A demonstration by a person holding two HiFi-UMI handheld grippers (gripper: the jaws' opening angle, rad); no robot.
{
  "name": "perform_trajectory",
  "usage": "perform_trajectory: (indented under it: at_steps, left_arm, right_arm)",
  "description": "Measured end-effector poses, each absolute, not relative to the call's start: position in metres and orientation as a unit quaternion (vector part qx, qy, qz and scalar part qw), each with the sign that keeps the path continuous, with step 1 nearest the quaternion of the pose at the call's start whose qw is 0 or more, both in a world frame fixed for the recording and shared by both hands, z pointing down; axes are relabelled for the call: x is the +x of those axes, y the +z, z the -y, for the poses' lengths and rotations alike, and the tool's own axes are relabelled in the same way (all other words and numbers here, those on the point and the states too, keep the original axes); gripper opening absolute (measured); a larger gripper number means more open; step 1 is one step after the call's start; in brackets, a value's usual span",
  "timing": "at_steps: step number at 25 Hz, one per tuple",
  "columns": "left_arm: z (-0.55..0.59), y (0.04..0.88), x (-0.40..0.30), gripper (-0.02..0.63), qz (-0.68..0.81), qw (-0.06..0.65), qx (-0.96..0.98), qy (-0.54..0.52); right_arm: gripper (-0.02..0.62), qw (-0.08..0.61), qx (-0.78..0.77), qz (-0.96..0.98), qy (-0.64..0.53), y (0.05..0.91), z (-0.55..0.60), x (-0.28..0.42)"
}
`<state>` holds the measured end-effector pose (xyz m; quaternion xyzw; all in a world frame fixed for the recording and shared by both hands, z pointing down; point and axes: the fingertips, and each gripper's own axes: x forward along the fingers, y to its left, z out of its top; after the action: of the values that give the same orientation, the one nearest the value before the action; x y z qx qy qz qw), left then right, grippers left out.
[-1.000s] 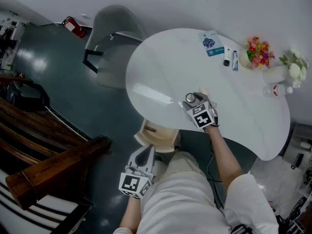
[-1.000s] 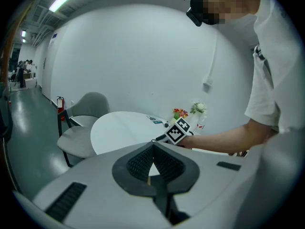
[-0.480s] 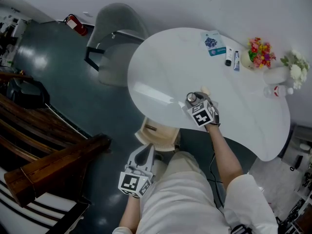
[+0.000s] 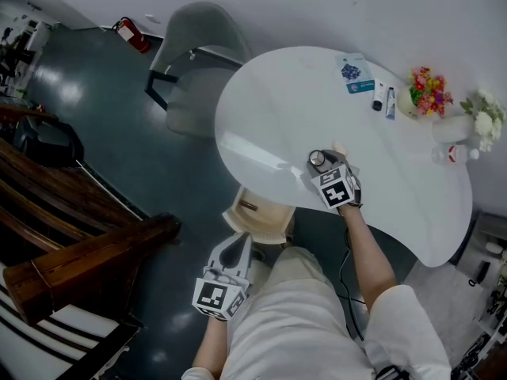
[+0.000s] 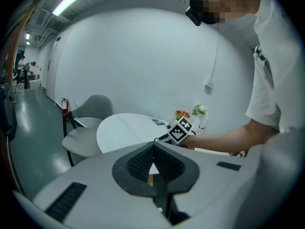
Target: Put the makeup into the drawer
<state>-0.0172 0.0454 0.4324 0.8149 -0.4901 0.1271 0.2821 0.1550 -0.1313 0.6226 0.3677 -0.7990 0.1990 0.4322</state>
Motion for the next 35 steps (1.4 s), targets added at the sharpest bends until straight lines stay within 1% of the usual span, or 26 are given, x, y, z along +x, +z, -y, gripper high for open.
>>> perform_trajectory:
  at_steps: [9,17,35]
  left_arm:
    - [-0.057,0.426,-0.03,0.008,0.495,0.274,0.815,0.124]
    - [-0.072,0.419,-0.041,0.008,0.489,0.266,0.823,0.117]
    - [-0.108,0.417,-0.077,0.008,0.47,0.259,0.837,0.104]
  right_arm:
    - [0.215,0.407,0.357,0.823,0.172,0.582,0.111,0.132]
    - [0.215,0.389,0.333,0.845,0.153,0.551,0.073,0.097]
    - [0.215,0.391,0.287,0.86,0.16,0.544,-0.021,0.022]
